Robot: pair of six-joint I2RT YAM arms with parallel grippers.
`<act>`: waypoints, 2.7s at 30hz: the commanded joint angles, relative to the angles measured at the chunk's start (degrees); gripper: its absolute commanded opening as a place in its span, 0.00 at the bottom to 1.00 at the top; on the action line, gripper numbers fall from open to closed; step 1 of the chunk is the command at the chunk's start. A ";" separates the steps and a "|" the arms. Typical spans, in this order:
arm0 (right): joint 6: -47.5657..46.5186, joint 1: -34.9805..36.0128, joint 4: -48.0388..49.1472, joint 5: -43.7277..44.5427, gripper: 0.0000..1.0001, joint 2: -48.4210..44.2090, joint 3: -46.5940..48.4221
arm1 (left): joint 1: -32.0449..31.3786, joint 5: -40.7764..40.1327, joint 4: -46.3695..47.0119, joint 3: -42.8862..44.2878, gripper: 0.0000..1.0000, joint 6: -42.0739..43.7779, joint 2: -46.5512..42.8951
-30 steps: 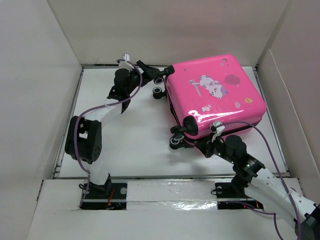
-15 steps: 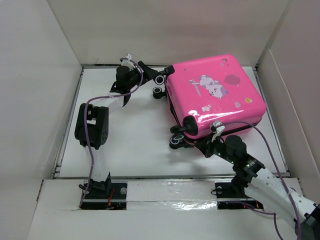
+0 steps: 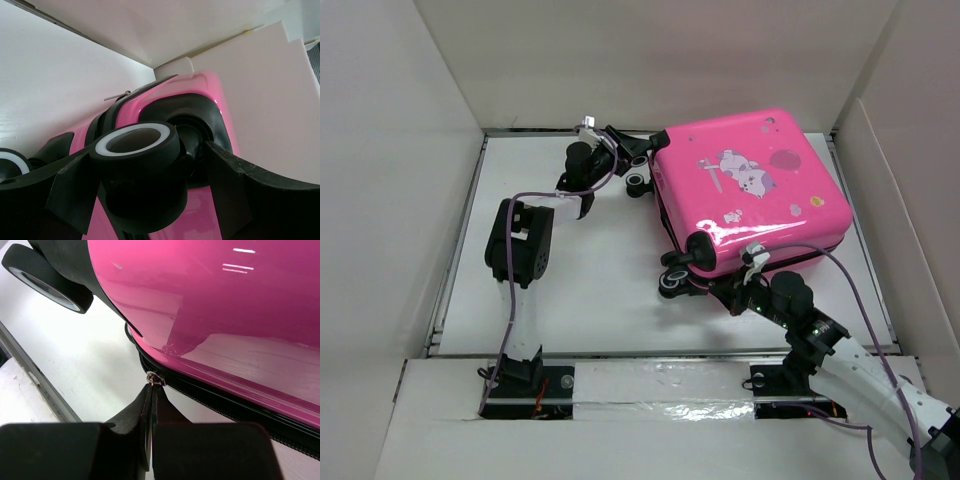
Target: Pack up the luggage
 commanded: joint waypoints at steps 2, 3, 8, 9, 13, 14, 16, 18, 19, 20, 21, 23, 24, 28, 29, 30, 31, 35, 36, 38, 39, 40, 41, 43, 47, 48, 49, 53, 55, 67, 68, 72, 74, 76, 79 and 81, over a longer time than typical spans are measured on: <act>-0.29 0.16 5.14 -0.28 0.00 -0.62 0.20 | -0.70 1.78 8.23 1.84 0.75 -2.36 -1.25; -0.29 0.16 5.14 -0.28 0.00 -0.62 0.20 | -0.70 1.60 8.59 1.93 0.75 -2.71 -1.16; -0.38 0.16 5.23 -0.63 0.00 -0.36 0.28 | -0.70 -1.47 11.48 1.93 0.69 -6.57 -0.37; -0.29 0.16 5.32 -0.63 0.00 -0.36 0.28 | -0.70 -2.69 12.10 1.93 0.67 -7.45 -0.02; -0.20 0.16 5.32 -0.54 0.00 -0.10 0.37 | -1.22 -3.76 18.50 2.46 0.35 -12.98 3.49; -0.11 0.16 5.23 -0.37 0.00 -0.18 0.46 | -1.22 -4.02 21.39 2.28 0.23 -13.78 3.76; 0.15 0.16 5.14 -0.02 0.00 -0.36 0.55 | -1.22 -5.69 25.01 -0.08 0.00 -14.66 3.50; 0.59 0.16 5.06 1.03 0.00 -0.88 0.55 | -1.22 -7.00 25.90 -2.97 0.00 -13.79 2.45; 0.76 0.16 5.14 1.47 0.00 -0.97 0.55 | -1.22 -8.05 25.90 -4.64 0.00 -13.00 0.18; 0.76 0.16 5.06 2.00 0.00 -1.24 0.64 | -0.61 -9.02 25.56 -6.40 0.00 -10.99 -1.32; 0.68 0.16 4.36 2.96 0.00 -1.59 1.16 | -0.61 -10.25 25.73 -10.60 0.00 -9.76 -2.81; 0.24 0.16 3.22 3.94 0.00 -1.76 2.04 | 0.18 -11.92 28.53 -16.50 0.00 -7.64 -8.78; -0.28 0.16 3.04 4.64 0.00 -1.77 2.91 | 0.88 -13.85 29.15 -22.79 0.00 -5.20 -10.98; -3.01 -0.36 3.12 5.34 0.00 1.56 6.69 | 0.81 -20.17 34.25 -39.34 0.00 -0.35 -25.36; -3.80 -1.23 2.60 5.35 0.00 2.79 7.92 | -0.07 -22.11 33.91 -42.34 0.00 0.53 -28.11; -5.63 -1.94 2.42 5.26 0.00 3.85 9.24 | -1.21 -25.09 33.64 -47.41 0.00 1.76 -30.49; -6.70 -3.77 2.33 4.91 0.00 6.64 12.38 | -2.96 -25.90 32.77 -49.47 0.00 3.60 -35.04; -9.52 -9.67 3.65 0.43 0.00 13.68 18.73 | -8.77 -28.54 27.07 -58.52 0.00 5.46 -44.73; -7.69 -9.68 4.52 0.25 0.00 14.49 18.65 | -10.35 -28.72 25.66 -60.63 0.00 5.81 -46.14; -2.69 -6.90 12.11 1.65 0.00 14.06 12.99 | -14.81 -28.54 20.67 -61.79 0.00 7.74 -50.19; 4.65 -4.26 17.74 4.09 0.00 13.36 9.03 | -16.59 -29.50 19.07 -62.14 0.00 8.36 -51.16; 8.90 -0.92 23.63 6.99 0.00 12.92 4.81 | -18.34 -29.86 17.92 -62.23 0.00 9.23 -52.47; 12.77 7.81 34.39 11.54 0.00 12.91 -2.54 | -21.67 -30.56 16.17 -62.23 0.00 9.76 -52.75; 20.17 18.04 41.33 29.01 0.00 16.06 -6.21 | -23.89 -30.75 16.23 -61.97 0.00 9.59 -52.40; 20.63 39.15 33.39 59.87 0.00 21.87 1.49 | -26.01 -27.85 17.63 -60.39 0.00 6.70 -52.05; 17.06 41.97 33.79 69.67 0.00 22.83 4.21 | -26.62 -27.14 17.82 -59.78 0.00 6.17 -52.31; 15.02 46.09 34.41 74.03 0.00 24.76 5.20 | -26.62 -27.14 17.12 -59.16 0.00 5.56 -53.27; 2.00 43.16 34.29 74.19 0.00 25.06 9.50 | -28.20 -23.36 12.57 -56.35 0.00 6.77 -55.56; 3.14 40.26 29.94 65.31 0.00 21.46 10.74 | -29.78 -21.61 9.83 -53.80 0.00 8.00 -56.00; 9.11 25.04 25.98 41.21 0.00 1.92 -0.85 | -36.91 -5.79 -3.63 -46.68 0.65 16.45 -49.70; 9.29 24.43 26.24 40.51 0.00 2.10 -1.03 | -36.91 -5.00 -2.76 -45.63 0.65 16.36 -48.19; 9.20 24.42 26.15 39.10 0.00 3.42 -0.68 | -39.10 -2.97 1.11 -38.87 0.64 15.13 -41.86; 9.29 24.42 25.54 38.48 0.00 4.03 -0.16 | -39.63 -2.44 3.48 -36.48 0.62 13.90 -38.26; 10.25 24.94 25.53 38.48 0.00 4.21 -0.33 | -40.25 -1.30 5.07 -33.06 0.60 13.11 -34.93; 11.83 25.65 28.78 38.83 0.00 4.82 -2.52 | -40.77 -2.35 6.74 -29.80 0.57 12.32 -31.67; 13.32 27.49 30.63 40.84 0.00 5.87 -4.02 | -40.77 -2.79 8.32 -27.44 0.53 11.09 -30.26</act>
